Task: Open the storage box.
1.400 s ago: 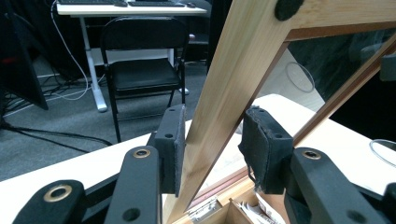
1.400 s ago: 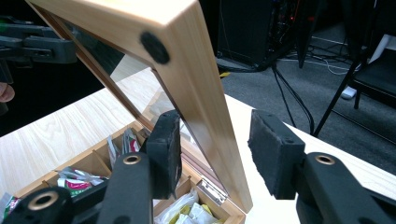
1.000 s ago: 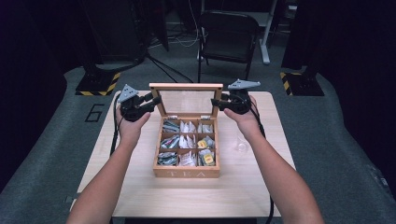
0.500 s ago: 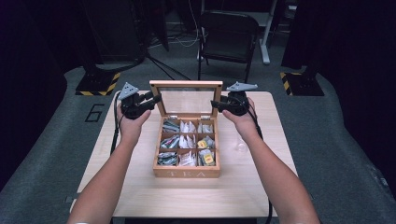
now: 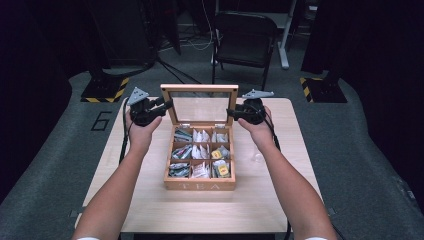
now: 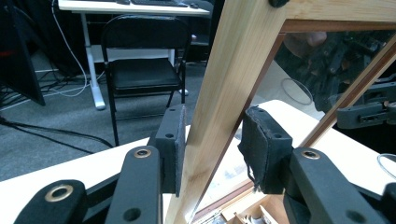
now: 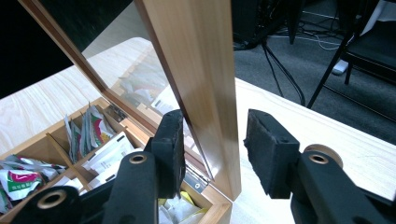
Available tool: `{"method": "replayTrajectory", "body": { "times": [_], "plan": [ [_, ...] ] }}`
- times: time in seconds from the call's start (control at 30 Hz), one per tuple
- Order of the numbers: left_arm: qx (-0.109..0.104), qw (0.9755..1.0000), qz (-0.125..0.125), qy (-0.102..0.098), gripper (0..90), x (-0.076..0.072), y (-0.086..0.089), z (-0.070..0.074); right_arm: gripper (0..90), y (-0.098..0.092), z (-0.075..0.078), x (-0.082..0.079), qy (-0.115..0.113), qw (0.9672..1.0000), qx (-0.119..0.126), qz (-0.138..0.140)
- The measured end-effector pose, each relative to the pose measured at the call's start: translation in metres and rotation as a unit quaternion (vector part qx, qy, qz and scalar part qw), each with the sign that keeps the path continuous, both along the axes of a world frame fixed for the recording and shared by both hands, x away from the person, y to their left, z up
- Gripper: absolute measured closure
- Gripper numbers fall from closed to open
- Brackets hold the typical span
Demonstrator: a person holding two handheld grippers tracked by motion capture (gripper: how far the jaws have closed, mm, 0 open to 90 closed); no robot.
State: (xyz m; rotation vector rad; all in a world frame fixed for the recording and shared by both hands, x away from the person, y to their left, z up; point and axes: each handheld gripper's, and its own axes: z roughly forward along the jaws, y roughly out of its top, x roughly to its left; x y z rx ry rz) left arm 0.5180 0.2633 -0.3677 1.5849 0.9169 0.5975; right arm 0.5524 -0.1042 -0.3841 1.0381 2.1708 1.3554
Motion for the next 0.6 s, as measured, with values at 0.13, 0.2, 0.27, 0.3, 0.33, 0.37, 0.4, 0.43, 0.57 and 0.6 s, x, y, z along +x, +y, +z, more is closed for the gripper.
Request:
{"method": "replayTrajectory", "body": {
  "times": [0.13,0.2,0.27,0.3,0.33,0.37,0.4,0.43,0.57,0.6],
  "plan": [
    [-0.003,1.0,0.002,0.0,60.7,0.0006,-0.0001,-0.0005,59.4,0.0034,-0.0023,0.0011,-0.002,1.0,-0.006,0.001],
    [-0.005,1.0,0.002,0.0,60.7,0.0011,-0.0003,-0.0008,60.4,0.0042,-0.003,0.0016,-0.002,1.0,-0.008,0.002],
    [-0.006,1.0,0.002,-0.001,60.7,0.0017,-0.0003,-0.001,60.6,0.0048,-0.0035,0.0021,-0.005,0.9999,-0.012,0.003],
    [-0.006,1.0,0.002,-0.001,60.7,0.0017,-0.0003,-0.001,60.8,0.0049,-0.0037,0.0022,-0.006,0.9999,-0.013,0.003],
    [-0.006,1.0,0.003,-0.001,60.7,0.002,-0.0004,-0.0012,61.1,0.0049,-0.0037,0.0023,-0.006,0.9999,-0.014,0.003],
    [-0.006,1.0,0.004,-0.001,60.7,0.0021,-0.0005,-0.0012,61.4,0.0048,-0.0037,0.0023,-0.007,0.9999,-0.015,0.003],
    [-0.006,1.0,0.004,-0.001,60.7,0.0021,-0.0005,-0.0012,61.6,0.0047,-0.0037,0.0023,-0.007,0.9999,-0.015,0.003],
    [-0.007,1.0,0.005,-0.001,60.7,0.0022,-0.0008,-0.0013,61.7,0.0045,-0.0038,0.0025,-0.006,0.9999,-0.013,0.003],
    [-0.002,1.0,0.009,0.001,60.5,0.0026,-0.0018,-0.0021,62.4,0.0022,-0.0043,0.0041,-0.002,1.0,-0.006,0.006],
    [-0.002,1.0,0.009,0.001,60.2,0.0032,-0.002,-0.0026,62.5,0.0022,-0.0042,0.0041,0.0,1.0,-0.004,0.005]
  ]
}}
